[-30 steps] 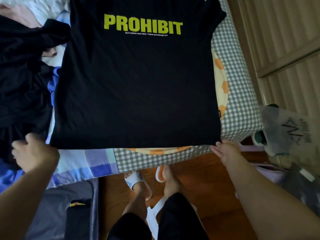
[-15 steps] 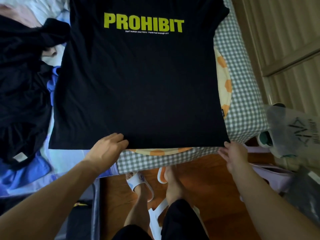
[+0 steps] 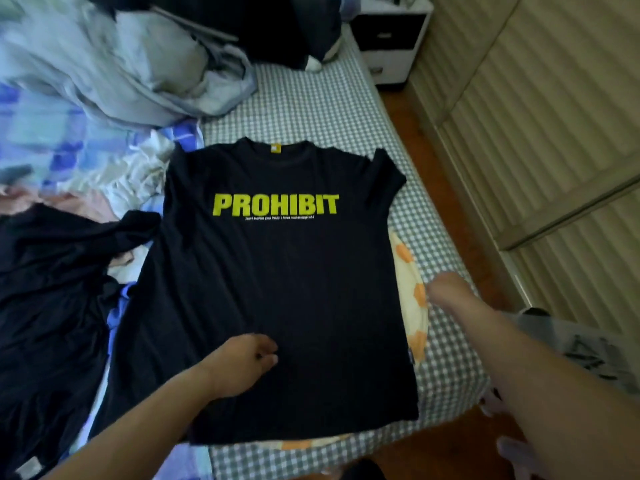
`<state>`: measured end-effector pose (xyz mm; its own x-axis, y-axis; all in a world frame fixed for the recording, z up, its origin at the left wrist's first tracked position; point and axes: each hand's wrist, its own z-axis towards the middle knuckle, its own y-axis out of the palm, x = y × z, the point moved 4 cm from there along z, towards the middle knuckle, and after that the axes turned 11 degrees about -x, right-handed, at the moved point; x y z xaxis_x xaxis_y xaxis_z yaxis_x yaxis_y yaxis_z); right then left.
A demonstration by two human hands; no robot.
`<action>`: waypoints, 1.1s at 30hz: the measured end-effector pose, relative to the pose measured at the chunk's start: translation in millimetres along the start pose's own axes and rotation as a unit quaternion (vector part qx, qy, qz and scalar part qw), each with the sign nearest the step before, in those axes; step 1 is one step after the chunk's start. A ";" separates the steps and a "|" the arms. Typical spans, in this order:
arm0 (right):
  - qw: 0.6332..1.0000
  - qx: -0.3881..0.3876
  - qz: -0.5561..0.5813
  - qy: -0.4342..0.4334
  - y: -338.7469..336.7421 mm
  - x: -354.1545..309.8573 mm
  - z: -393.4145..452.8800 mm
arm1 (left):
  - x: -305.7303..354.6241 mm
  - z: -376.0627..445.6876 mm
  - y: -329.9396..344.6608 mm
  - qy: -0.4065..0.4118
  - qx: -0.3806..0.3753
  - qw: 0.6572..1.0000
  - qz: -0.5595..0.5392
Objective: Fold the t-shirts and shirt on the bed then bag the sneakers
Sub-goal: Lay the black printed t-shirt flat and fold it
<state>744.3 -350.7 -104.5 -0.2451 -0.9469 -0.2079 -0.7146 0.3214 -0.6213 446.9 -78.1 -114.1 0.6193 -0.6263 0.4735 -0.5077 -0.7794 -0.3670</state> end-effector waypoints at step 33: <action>0.852 -0.174 0.392 -0.302 -100.8 -128.9 240.9 | 182.5 357.7 -244.3 0.029 0.229 0.964 -0.130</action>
<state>1005.7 -262.0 -197.1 -0.4297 -0.2374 -0.8712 -0.6638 0.7371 0.1265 898.1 -6.7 -224.4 0.6496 -0.4167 0.6358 -0.0142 -0.8429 -0.5379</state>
